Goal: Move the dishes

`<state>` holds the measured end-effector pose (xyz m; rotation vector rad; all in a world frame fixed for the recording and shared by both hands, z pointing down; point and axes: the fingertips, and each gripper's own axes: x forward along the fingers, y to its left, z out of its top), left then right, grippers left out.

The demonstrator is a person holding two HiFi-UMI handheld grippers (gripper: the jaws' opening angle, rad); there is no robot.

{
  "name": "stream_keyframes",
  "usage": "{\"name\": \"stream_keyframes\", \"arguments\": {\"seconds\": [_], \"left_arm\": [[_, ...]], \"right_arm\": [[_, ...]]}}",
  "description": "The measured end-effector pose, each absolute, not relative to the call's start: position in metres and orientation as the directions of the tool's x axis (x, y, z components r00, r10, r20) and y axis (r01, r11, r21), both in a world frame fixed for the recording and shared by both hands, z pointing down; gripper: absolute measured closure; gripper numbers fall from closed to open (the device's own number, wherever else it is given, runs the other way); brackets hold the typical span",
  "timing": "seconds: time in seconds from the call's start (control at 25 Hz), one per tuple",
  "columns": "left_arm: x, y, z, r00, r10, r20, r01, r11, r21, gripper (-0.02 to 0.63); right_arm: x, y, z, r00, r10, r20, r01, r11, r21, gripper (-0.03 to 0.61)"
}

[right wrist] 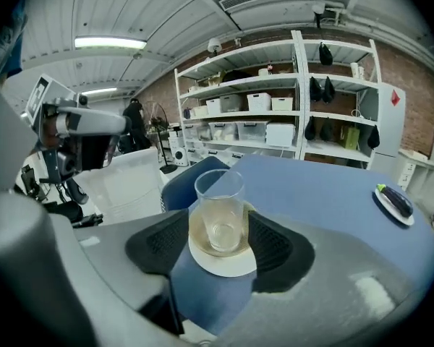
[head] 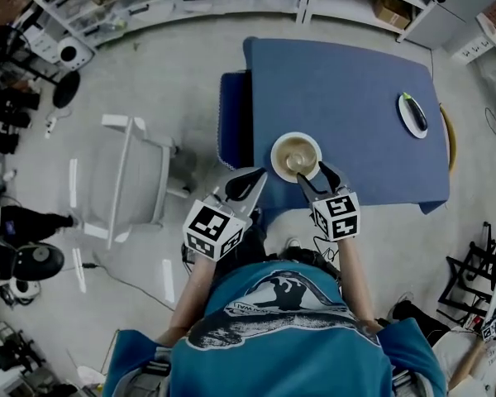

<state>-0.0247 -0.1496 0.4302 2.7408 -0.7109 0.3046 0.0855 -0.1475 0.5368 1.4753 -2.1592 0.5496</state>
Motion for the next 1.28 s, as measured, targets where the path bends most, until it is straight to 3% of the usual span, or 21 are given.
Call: {"name": "stream_keyframes", "arguments": {"seconds": [0.28,0.68,1.28], "left_arm": [[-0.036,-0.170,0.430,0.873,-0.412,0.261,-0.471,-0.851,0.232,0.600],[-0.041,-0.182,0.432,0.898,-0.358,0.256,-0.417,-0.877,0.238,0.600],[-0.036,-0.187,0.444,0.908,-0.315,0.276,-0.389,-0.879,0.276,0.601]], "right_arm": [[0.076,-0.170,0.554,-0.292,-0.744,0.601,-0.947,0.311,-0.076,0.272],[0.076,-0.189,0.573,-0.254,-0.780,0.571,-0.967,0.191,-0.169,0.297],[0.078,-0.189,0.571,-0.214,-0.839,0.500,-0.976,0.160,-0.149,0.302]]}}
